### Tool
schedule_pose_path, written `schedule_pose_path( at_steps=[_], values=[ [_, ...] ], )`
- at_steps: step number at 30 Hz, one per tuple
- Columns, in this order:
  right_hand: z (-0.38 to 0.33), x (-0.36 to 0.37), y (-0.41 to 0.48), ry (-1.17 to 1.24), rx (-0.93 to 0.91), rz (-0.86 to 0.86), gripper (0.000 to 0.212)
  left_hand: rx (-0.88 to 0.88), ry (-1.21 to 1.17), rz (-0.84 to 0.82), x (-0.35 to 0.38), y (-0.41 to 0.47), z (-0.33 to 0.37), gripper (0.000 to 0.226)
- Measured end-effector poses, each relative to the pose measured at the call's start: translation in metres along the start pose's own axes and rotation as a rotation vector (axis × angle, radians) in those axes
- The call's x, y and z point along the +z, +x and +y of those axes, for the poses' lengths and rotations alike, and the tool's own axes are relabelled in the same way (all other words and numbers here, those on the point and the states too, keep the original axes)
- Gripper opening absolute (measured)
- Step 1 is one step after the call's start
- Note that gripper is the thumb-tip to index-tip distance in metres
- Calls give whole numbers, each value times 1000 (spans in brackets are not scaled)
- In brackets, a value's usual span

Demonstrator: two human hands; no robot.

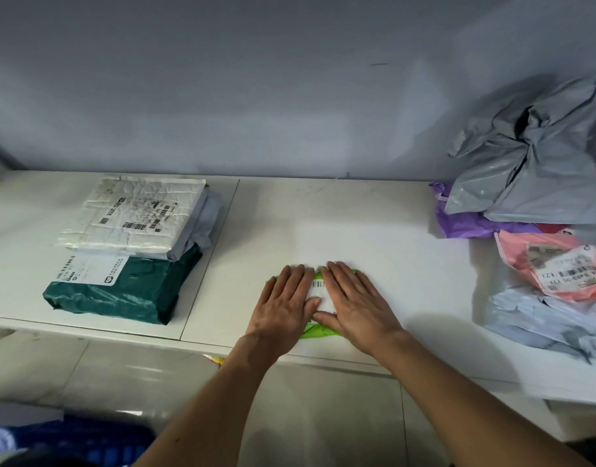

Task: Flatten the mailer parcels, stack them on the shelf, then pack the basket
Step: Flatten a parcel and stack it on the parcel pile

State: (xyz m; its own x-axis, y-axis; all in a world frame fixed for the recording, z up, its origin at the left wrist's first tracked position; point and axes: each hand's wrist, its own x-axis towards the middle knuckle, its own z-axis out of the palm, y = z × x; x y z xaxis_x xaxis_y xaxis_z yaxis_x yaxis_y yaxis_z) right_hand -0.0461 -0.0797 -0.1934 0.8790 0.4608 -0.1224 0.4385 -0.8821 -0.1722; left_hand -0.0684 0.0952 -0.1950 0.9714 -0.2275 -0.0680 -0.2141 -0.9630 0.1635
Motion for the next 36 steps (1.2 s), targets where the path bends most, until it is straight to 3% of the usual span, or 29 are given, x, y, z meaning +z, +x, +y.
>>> schedule_pose_path(
  at_steps=[4, 7, 13, 19, 25, 30, 33, 36],
  values=[
    [-1, -7, 0, 11, -47, 40, 113, 45, 19, 43, -12, -5, -2, 74],
    [1, -16, -4, 25, -79, 7, 113, 154, 47, 82, -9, -15, -9, 63],
    [10, -7, -7, -23, -152, -80, 118, 213, 55, -28, -1, -16, -20, 75],
    [10, -7, -3, -44, -132, -131, 106, 212, 79, -41, 5, -11, -22, 80],
    [10, -13, -1, -45, -128, -154, 118, 116, 94, -110, -6, -11, -13, 89],
    [1, -21, -6, 60, -74, -58, 109, 102, 4, -19, -11, -13, -9, 78],
    [-4, -14, -5, 127, 35, 33, 116, -8, -109, 40, -8, -12, 5, 78],
    [-9, -2, -10, 70, 102, 55, 107, -79, -57, 34, 0, -18, 16, 64]
  ],
)
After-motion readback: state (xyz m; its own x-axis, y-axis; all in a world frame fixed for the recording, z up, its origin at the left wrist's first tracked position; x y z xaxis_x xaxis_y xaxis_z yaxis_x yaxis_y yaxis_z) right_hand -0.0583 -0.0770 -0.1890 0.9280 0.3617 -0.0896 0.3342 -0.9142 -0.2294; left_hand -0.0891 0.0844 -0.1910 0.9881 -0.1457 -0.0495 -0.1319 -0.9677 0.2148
